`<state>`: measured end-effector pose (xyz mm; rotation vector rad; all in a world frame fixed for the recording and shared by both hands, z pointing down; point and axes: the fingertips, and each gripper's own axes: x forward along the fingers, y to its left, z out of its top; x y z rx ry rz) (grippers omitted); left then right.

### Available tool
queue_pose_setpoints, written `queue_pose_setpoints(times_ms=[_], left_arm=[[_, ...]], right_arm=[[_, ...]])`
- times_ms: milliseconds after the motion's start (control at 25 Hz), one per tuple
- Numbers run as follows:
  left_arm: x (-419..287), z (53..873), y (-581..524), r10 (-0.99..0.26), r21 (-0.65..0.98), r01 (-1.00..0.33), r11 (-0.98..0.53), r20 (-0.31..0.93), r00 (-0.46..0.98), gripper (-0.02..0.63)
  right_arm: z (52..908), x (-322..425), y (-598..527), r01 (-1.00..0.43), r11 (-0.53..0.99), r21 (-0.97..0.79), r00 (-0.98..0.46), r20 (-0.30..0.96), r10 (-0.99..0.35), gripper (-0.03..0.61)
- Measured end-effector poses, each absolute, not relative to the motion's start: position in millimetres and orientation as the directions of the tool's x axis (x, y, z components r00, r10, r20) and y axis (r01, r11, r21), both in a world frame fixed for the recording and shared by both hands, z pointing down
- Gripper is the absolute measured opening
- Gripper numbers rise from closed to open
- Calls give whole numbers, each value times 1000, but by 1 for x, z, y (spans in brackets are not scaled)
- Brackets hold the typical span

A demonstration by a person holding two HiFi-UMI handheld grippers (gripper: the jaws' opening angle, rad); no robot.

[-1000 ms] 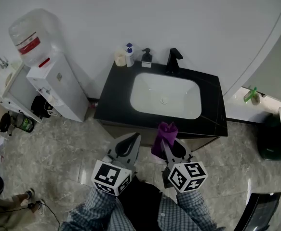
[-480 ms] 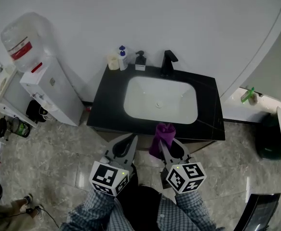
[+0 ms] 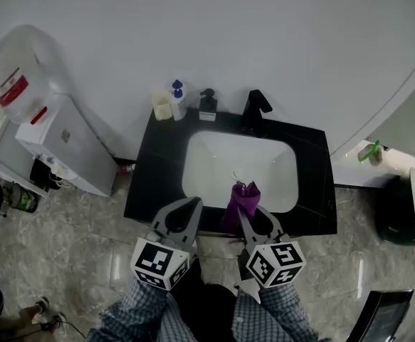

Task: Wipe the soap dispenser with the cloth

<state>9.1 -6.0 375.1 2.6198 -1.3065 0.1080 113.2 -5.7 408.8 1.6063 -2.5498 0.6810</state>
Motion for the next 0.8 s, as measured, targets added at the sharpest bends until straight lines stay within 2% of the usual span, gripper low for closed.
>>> queue_pose_setpoints(times_ms=[440,800], left_arm=[[-24,385,-130,-742,181,-762,-622,176,647,11],[-25,395,-175,-728,206,-754,-623,198,656,11]], right_arm=[[417,89,-139,-898,305,-318,-402,309,-862,89],[414,88,-220,-902,319,-291,-404,304,-863,89]])
